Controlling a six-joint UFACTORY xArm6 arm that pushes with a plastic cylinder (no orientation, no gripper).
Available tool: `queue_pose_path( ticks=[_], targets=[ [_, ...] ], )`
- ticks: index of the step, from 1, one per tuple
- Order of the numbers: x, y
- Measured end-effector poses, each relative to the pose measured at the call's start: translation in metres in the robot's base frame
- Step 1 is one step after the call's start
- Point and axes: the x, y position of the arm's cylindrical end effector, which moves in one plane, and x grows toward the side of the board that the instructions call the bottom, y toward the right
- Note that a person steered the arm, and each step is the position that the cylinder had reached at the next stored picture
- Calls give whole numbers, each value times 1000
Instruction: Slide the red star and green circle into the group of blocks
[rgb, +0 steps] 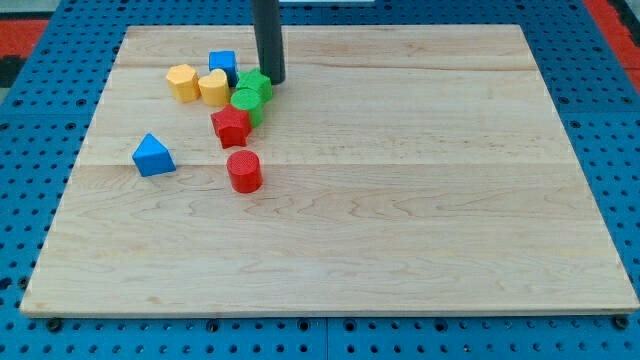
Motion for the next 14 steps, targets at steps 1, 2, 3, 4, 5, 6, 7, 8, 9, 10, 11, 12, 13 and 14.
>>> queue_pose_path(
  ticks=[1, 2, 3, 4, 5, 6, 7, 8, 9, 10, 11, 12, 13, 14],
  targets=[
    [13, 67],
    [95, 53],
    [106, -7],
    [90, -48],
    [97, -67],
    [125, -78],
    [129, -99],
    [109, -106],
    [94, -107],
    [84, -106],
    [72, -102],
    [108, -76],
    [101, -34],
    [70, -24]
  ],
)
